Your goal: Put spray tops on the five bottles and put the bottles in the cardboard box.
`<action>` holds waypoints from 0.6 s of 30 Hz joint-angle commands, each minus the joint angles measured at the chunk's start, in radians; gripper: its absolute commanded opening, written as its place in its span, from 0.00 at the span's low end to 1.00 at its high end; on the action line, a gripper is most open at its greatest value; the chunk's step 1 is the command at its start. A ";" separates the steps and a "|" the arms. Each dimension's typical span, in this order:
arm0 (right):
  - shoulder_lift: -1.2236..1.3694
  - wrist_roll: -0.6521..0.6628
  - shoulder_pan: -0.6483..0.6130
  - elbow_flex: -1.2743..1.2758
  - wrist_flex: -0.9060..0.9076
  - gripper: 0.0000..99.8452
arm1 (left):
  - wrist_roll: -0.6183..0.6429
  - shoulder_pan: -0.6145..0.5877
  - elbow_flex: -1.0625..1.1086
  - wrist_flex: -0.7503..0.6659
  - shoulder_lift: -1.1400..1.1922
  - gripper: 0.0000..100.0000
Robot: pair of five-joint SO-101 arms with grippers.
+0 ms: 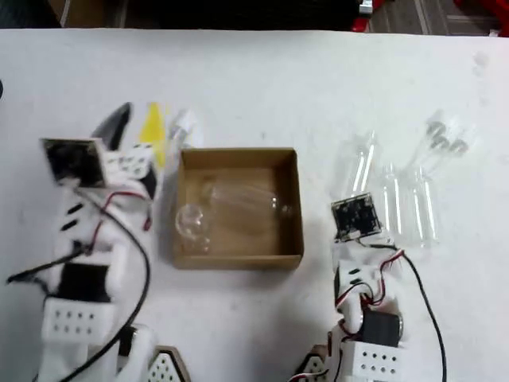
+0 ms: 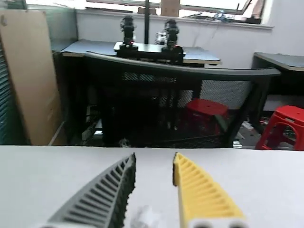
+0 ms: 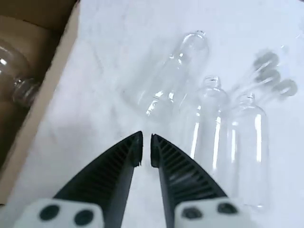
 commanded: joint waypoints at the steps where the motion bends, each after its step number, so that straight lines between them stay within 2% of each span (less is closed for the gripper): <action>1: -0.001 0.066 0.010 -0.110 0.050 0.01 | 0.020 -0.163 -0.054 0.256 -0.160 0.12; 4: 0.004 0.066 -0.022 -0.278 0.162 0.01 | 0.020 -0.269 -0.032 0.470 -0.268 0.12; 7: 0.047 0.071 -0.120 -0.468 0.291 0.02 | 0.018 -0.363 0.063 0.586 -0.389 0.13; 10: 0.214 0.068 -0.239 -0.632 0.374 0.05 | 0.005 -0.423 0.224 0.614 -0.533 0.13; 13: 0.470 0.071 -0.331 -0.795 0.456 0.06 | -0.069 -0.449 0.391 0.608 -0.679 0.17; 18: 0.866 0.081 -0.435 -1.117 0.598 0.06 | -0.075 -0.446 0.505 0.559 -0.650 0.18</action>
